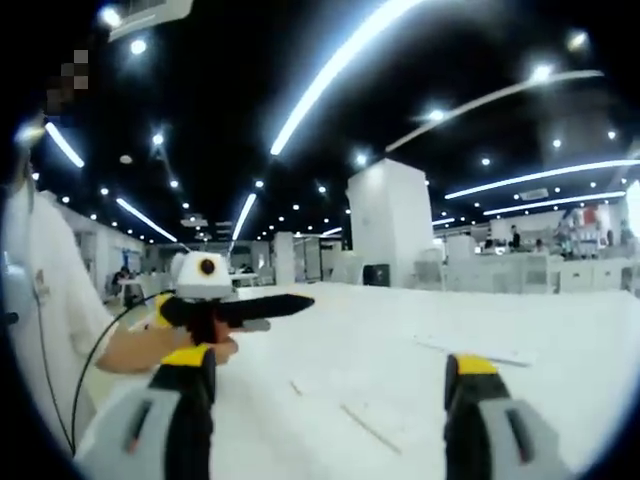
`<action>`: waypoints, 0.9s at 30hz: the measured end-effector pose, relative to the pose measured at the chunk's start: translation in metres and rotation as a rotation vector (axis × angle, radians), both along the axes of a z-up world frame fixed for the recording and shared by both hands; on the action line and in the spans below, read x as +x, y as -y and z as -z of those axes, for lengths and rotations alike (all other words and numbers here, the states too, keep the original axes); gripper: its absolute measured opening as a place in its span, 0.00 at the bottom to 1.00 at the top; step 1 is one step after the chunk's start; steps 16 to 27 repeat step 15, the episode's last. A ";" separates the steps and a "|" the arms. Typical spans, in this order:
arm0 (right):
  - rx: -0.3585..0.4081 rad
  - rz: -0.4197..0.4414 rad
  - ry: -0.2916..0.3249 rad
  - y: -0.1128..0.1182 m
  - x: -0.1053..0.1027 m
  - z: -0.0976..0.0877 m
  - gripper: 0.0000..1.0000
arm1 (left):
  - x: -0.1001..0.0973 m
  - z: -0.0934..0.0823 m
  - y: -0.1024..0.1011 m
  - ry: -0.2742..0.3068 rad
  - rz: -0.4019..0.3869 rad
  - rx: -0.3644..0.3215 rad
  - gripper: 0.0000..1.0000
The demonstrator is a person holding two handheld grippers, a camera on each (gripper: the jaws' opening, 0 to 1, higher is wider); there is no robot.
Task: Locate the socket holder cover, grip the socket holder cover, clip it into the socket holder slot.
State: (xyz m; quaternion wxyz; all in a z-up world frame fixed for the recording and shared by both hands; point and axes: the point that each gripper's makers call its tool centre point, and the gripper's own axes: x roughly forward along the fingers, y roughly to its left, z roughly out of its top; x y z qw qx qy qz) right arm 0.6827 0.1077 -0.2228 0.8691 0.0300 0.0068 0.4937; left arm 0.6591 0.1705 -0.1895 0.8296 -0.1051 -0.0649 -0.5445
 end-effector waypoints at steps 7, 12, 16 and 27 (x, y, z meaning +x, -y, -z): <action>0.016 -0.001 0.011 -0.002 -0.003 -0.004 0.95 | 0.006 -0.002 -0.010 0.051 -0.072 0.012 0.95; 0.012 -0.005 0.011 -0.003 -0.004 -0.003 0.95 | 0.007 -0.011 -0.017 0.082 -0.093 -0.055 0.95; 0.011 -0.006 0.011 -0.003 -0.004 -0.002 0.95 | 0.005 -0.017 -0.018 0.090 -0.082 -0.094 0.95; 0.011 -0.006 0.011 -0.003 -0.004 -0.002 0.95 | 0.005 -0.017 -0.018 0.090 -0.082 -0.094 0.95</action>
